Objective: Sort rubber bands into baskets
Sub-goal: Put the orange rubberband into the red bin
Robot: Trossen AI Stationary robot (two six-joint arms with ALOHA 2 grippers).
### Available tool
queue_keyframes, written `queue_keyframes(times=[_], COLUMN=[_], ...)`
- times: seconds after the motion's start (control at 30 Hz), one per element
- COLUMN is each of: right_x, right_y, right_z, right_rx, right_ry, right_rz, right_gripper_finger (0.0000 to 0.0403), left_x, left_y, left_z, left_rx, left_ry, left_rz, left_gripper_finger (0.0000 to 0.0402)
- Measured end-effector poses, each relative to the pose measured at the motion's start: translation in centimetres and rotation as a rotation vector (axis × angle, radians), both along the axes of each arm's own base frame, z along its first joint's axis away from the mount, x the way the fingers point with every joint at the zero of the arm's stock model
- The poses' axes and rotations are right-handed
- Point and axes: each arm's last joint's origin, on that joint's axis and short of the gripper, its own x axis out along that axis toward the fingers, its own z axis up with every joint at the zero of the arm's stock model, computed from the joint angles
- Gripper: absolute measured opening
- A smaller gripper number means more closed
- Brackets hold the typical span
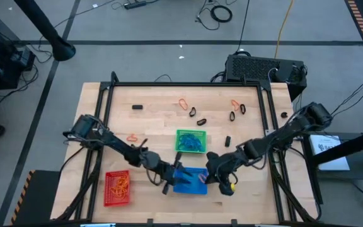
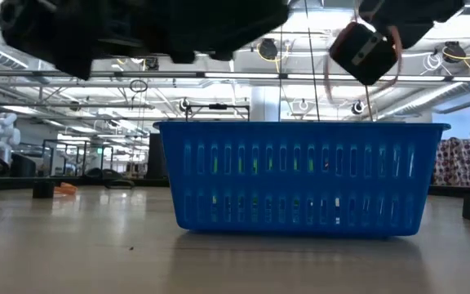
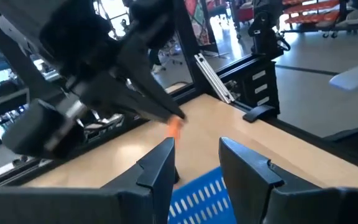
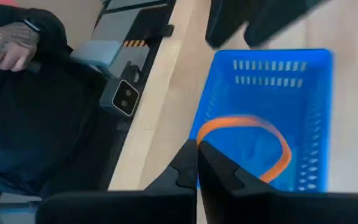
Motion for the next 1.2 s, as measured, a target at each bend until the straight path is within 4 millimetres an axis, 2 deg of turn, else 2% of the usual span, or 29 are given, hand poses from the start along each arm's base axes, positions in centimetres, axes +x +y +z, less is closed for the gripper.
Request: queue_keyframes(times=[0.2, 0.4, 0.6, 0.93, 1.2], right_x=[1.0, 1.2, 1.6, 1.6, 1.6], right_y=[0.7, 0.7, 0.9, 0.9, 0.8], right_z=[-1.5, -1.5, -0.9, -0.9, -0.9], right_rx=[-0.011, -0.014, 0.013, 0.01, 0.007], right_ry=[-0.01, -0.029, -0.108, -0.11, -0.111], right_rz=[0.01, 0.015, 0.027, 0.03, 0.022], right_gripper_finger=[0.0, 0.0, 0.0, 0.0, 0.0003], left_x=[2.0, 2.2, 2.5, 2.6, 2.6], left_y=[-0.7, -0.7, 0.0, 0.2, 0.2], left_z=[-1.1, -2.2, -2.0, -1.9, -1.9], left_rx=[0.004, 0.017, 0.01, 0.008, 0.007], left_ry=[0.009, 0.043, 0.036, 0.031, 0.031], left_rz=[0.001, 0.005, 0.055, 0.069, 0.07], left_gripper_finger=[0.0134, 0.0134, 0.0134, 0.0132, 0.007])
